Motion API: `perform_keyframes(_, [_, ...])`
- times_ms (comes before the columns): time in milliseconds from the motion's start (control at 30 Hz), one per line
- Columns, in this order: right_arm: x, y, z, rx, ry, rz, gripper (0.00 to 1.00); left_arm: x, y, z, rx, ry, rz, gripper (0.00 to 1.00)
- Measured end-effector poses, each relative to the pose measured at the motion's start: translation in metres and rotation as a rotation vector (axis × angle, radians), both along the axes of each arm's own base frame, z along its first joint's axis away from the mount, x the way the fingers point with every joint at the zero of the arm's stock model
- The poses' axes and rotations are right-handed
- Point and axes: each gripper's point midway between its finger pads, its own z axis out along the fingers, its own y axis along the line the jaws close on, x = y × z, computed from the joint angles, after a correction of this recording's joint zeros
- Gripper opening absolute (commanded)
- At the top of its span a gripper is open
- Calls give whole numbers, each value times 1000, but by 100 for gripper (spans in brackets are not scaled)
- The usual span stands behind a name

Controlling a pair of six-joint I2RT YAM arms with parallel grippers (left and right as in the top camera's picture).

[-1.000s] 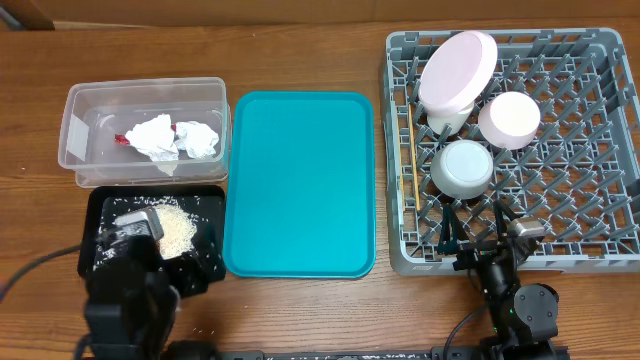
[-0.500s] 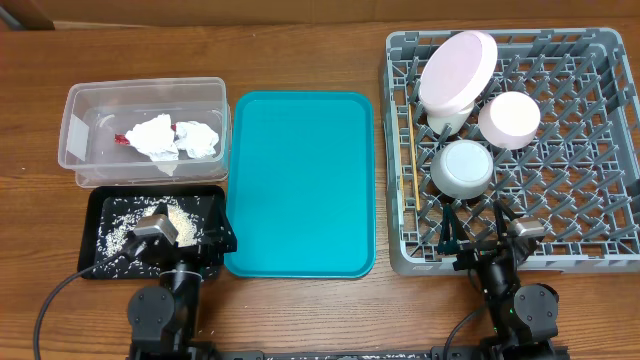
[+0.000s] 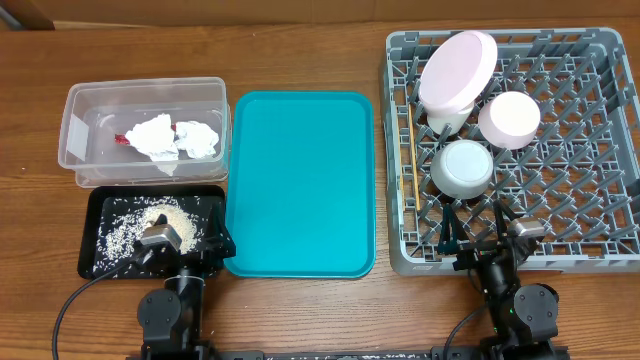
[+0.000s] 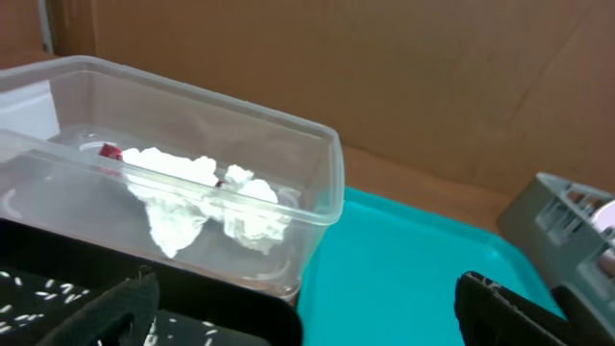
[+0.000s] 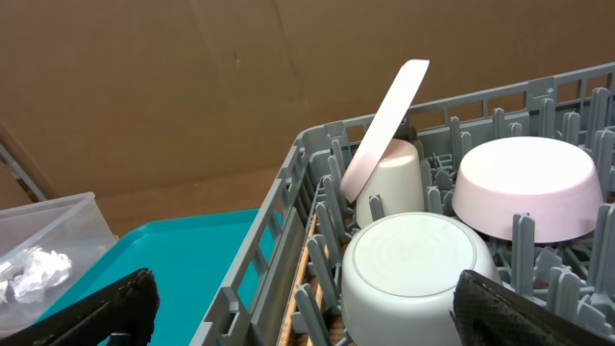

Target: Sort waste into correct bins and load items into the dishwasher

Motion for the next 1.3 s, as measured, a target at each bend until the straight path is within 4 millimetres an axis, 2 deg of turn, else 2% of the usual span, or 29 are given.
perform_keyframes(100, [0, 0, 0, 0, 0, 0, 100, 0, 0, -5, 60, 14, -10, 100])
perform_keyframes(400, [0, 0, 0, 0, 0, 0, 100, 0, -3, -5, 185, 13, -36, 100])
perform_keyframes(1300, [0, 0, 0, 0, 0, 0, 100, 0, -3, -3, 203, 8, -38, 100])
